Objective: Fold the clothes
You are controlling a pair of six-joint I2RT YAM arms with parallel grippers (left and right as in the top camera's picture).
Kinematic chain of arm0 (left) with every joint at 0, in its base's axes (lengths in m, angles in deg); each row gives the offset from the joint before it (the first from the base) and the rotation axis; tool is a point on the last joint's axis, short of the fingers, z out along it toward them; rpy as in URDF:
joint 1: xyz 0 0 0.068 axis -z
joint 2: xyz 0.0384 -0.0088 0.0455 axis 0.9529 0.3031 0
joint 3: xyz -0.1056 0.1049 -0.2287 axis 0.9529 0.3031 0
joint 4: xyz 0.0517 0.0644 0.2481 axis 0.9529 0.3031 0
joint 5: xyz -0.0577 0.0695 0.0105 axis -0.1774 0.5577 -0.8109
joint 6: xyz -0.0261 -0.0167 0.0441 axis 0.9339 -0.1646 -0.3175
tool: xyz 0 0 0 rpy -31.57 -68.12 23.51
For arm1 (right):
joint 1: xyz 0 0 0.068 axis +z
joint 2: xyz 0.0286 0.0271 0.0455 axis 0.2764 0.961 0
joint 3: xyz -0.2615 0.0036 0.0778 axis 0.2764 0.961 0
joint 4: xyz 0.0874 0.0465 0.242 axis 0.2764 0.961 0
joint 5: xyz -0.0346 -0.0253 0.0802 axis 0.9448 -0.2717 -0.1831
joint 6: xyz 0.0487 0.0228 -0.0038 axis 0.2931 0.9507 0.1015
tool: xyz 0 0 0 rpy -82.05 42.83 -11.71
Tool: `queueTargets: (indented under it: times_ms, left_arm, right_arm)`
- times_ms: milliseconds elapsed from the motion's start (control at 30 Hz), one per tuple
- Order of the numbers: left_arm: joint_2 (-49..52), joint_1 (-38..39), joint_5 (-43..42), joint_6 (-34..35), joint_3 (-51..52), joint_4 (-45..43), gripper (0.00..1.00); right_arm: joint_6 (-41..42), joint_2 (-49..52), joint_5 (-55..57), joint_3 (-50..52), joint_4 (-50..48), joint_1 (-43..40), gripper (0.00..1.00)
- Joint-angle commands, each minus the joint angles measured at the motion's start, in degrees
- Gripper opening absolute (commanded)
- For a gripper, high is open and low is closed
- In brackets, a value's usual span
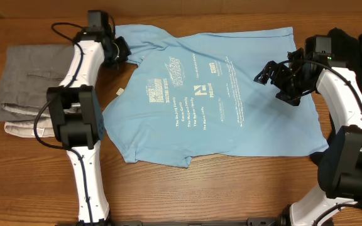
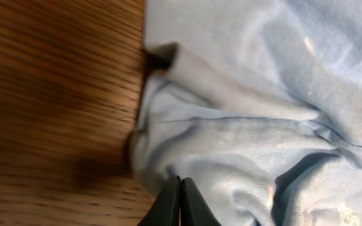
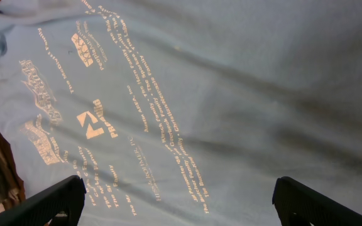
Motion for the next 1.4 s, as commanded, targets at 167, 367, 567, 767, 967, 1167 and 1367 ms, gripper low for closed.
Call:
queueTargets:
  times_ms: [167, 367, 567, 767, 967, 1167, 1367]
  left_arm:
    - [1.36, 1.68, 5.18, -0.2, 0.07, 0.04, 0.04]
    - [1.36, 1.66, 6.62, -0.22, 0.87, 0.07, 0.04]
    - [1.36, 1.68, 6.6, -0.26, 3.34, -2.21, 0.04]
    - [1.36, 1.53, 10.62, -2.34, 4.42, -2.49, 0.04]
    - [1.36, 1.44, 21.29, -12.07, 4.26, -4.02, 0.04]
    - [1.36, 1.44, 31.06, -22.93, 4.26, -10.12, 0.04]
    - [1.33, 2.43, 30.73, -25.81, 1.64, -16.06, 0.05]
  right_arm:
    - [-0.02, 0.02, -0.5, -0.98, -0.28, -0.22, 1.0]
    - [-0.02, 0.02, -0.5, -0.98, -0.28, -0.22, 1.0]
    - [-0.02, 0.02, -0.5, -0.98, -0.28, -0.22, 1.0]
    - [-0.04, 0.02, -0.5, -0.98, -0.28, -0.22, 1.0]
    - [-0.04, 0.02, -0.5, -0.98, -0.28, -0.22, 1.0]
    - [-0.02, 0.02, -0.5, -0.98, -0.28, -0.22, 1.0]
    - [-0.02, 0.02, -0.5, -0.98, -0.28, -0.22, 1.0]
